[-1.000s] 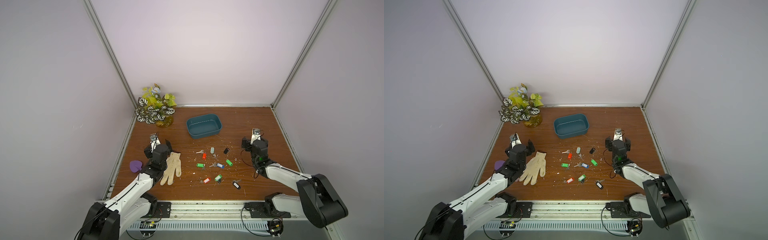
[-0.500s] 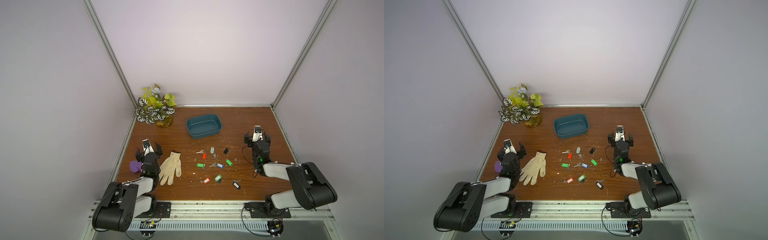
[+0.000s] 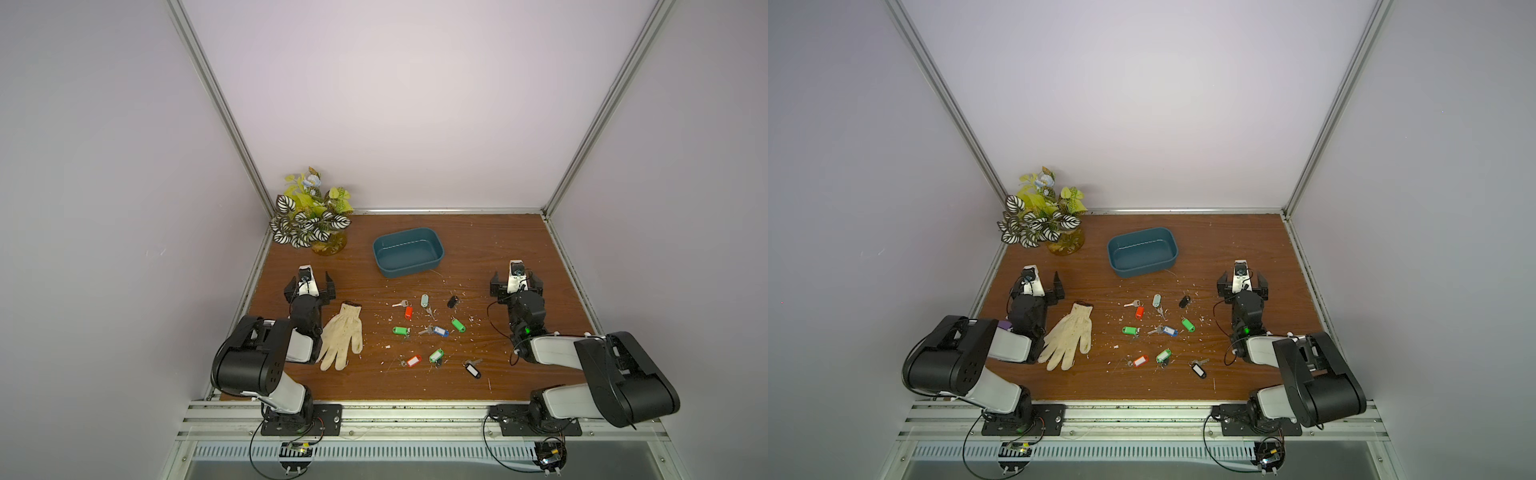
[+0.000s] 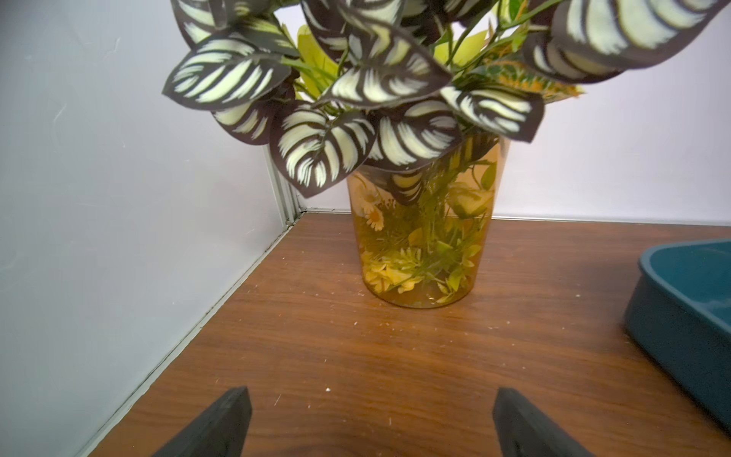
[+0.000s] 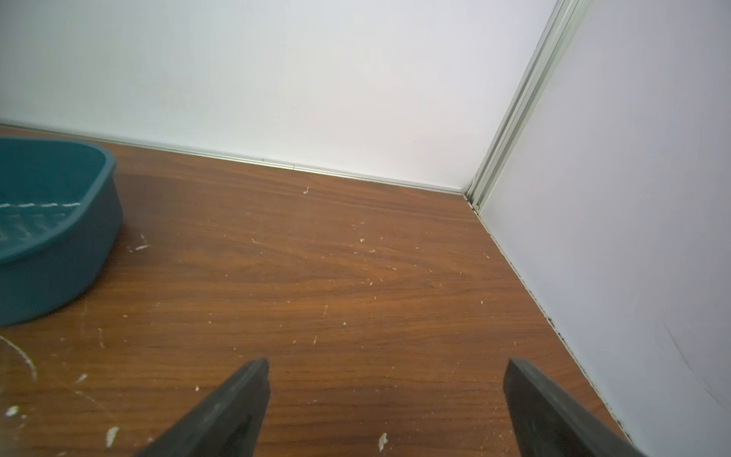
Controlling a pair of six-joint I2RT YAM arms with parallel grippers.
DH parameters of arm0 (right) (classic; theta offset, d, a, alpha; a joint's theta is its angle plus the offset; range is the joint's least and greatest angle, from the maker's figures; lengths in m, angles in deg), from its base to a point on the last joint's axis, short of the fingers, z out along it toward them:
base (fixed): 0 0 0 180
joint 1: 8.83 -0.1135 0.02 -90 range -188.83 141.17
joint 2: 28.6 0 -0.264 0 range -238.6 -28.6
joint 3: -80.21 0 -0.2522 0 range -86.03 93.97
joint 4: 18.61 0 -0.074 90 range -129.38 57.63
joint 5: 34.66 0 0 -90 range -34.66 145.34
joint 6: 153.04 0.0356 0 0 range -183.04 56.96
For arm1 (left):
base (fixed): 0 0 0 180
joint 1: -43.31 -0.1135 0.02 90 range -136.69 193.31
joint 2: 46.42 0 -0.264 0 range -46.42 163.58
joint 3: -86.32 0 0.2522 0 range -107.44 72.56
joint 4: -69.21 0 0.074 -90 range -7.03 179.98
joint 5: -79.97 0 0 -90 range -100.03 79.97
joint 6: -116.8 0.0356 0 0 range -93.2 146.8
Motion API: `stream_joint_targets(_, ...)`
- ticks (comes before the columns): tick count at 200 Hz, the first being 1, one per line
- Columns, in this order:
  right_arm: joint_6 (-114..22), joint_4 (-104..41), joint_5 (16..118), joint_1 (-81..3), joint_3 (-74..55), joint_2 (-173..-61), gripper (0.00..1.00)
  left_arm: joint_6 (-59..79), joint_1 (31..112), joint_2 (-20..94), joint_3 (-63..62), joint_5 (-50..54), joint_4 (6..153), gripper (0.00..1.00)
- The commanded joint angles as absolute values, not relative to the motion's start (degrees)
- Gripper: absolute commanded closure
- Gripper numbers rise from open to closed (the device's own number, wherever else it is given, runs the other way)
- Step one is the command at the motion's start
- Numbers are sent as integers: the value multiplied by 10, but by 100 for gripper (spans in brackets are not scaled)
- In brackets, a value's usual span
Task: Take the keys out of the storage box
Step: Reset both arms
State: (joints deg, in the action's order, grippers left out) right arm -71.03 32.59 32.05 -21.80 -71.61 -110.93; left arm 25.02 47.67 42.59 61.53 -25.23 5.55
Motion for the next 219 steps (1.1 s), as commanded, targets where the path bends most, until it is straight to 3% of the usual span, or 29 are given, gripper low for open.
stream_joint_targets(1, -687, 397, 319, -208, -716, -1149, 0, 255, 468, 429, 619, -238, 45, 1)
stream_joint_targets(10, -668, 386, 317, -197, -712, -1149, 0, 256, 468, 429, 620, -238, 45, 1)
stream_joint_targets(26, -628, 398, 401, -145, -730, -1153, 1, 256, 468, 428, 620, -238, 44, 1)
stream_joint_targets(37, -621, 484, 418, -128, -753, -1179, 1, 256, 468, 429, 620, -238, 44, 1)
stream_joint_targets(46, -621, 433, 424, -129, -741, -1168, 1, 255, 468, 428, 620, -239, 44, 1)
stream_joint_targets(219, -622, 455, 426, -128, -747, -1171, 0, 254, 468, 430, 616, -237, 49, 1)
